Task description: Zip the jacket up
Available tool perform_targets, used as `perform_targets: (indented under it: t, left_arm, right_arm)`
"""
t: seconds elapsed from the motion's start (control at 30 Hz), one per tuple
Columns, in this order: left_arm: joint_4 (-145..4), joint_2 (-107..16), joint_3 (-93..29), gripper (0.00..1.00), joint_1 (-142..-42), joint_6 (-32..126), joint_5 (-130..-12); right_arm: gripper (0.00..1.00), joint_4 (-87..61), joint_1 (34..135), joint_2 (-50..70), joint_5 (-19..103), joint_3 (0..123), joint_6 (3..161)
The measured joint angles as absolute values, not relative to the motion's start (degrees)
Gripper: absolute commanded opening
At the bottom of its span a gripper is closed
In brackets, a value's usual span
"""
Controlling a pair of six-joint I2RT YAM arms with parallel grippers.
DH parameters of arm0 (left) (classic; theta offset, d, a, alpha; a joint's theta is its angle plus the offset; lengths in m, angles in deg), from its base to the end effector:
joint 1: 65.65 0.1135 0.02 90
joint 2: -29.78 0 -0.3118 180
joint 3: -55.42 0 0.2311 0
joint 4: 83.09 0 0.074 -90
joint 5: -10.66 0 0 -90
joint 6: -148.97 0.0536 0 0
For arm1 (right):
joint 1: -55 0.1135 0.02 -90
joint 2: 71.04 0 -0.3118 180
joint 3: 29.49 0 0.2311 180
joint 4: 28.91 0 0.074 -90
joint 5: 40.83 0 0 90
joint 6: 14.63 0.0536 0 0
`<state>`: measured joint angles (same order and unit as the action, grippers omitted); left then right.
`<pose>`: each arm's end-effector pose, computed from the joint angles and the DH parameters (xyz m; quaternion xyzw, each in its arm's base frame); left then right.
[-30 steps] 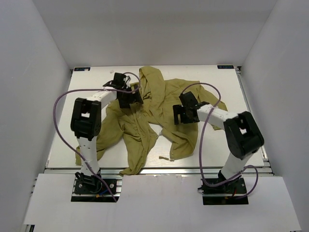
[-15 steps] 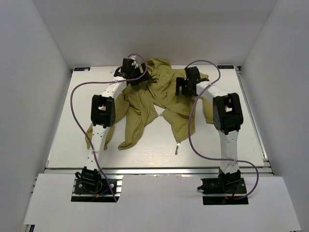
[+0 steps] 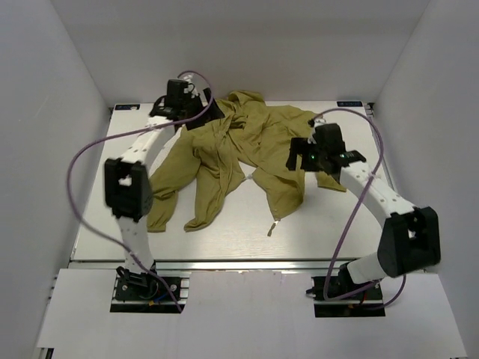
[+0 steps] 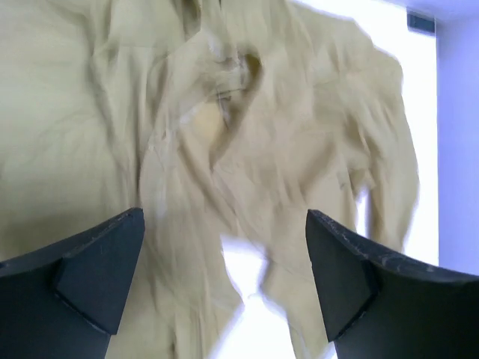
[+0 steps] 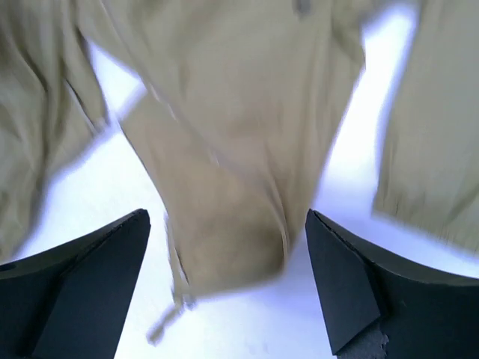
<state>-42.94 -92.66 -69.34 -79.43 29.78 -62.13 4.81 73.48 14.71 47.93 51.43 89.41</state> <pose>0.4984 -0.1386 0.3092 -0.0539 0.8888 -0.2843 0.3553 0.3097 0.1047 0.3255 -0.0396 0.9000 0.1309 0.4139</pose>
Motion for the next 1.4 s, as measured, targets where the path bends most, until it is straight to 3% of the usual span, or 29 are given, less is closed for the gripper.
perform_targets:
  t: [0.1,0.23,0.33,0.43,0.47,0.53,0.57,0.63,0.77,1.03,1.17,1.33,1.4]
  left_arm:
    - [-41.35,-72.85,-52.07,0.98,-79.56,28.60,-64.92]
    - [-40.69,-51.80,-28.90,0.98,-79.96,26.55,-65.56]
    - [-36.95,-46.30,-17.97,0.98,-80.44,25.34,-65.60]
    - [-33.61,-45.71,-11.29,0.98,-80.52,24.93,-66.65]
    - [-32.67,-45.47,-10.15,0.98,-80.52,24.93,-66.98]
    - [-31.42,-44.66,-9.19,0.98,-80.52,24.93,-67.88]
    - [-31.31,-44.20,-9.19,0.98,-80.52,24.95,-68.16]
    - [-31.73,-43.26,-9.19,0.98,-80.52,24.99,-68.57]
    - [-32.34,-43.15,-9.38,0.98,-80.52,25.19,-69.14]
    - [-32.47,-45.90,-12.18,0.98,-80.52,26.74,-69.30]
    - [-32.41,-47.24,-13.01,0.98,-80.52,27.24,-69.30]
    - [-31.29,-47.52,-13.25,0.98,-80.52,27.20,-69.34]
    - [-30.46,-47.52,-13.65,0.98,-80.52,27.03,-69.41]
  right_arm:
    - [0.89,5.38,73.44,8.33,47.95,40.85,91.33]
    - [0.88,7.54,73.48,8.99,48.04,32.59,93.19]
    - [0.84,8.33,73.50,11.96,49.05,31.80,94.63]
    - [0.72,6.71,73.59,14.84,50.27,31.86,96.27]
    - [0.58,6.06,73.61,15.89,50.53,31.97,96.93]
    - [0.39,4.74,73.61,17.71,50.73,32.89,98.00]
    - [0.16,3.50,73.61,18.69,50.73,33.50,99.42]
    - [0.00,2.62,73.61,20.46,50.69,34.75,99.88]
    - [0.00,5.18,73.68,21.75,52.06,37.74,101.01]
    - [0.00,27.02,74.82,15.30,64.30,54.84,96.88]
    - [0.00,33.77,81.29,13.01,69.42,63.34,94.50]
    - [0.00,37.68,94.40,22.60,70.66,71.71,92.45]
    - [0.13,37.46,99.10,28.44,69.26,73.13,92.25]
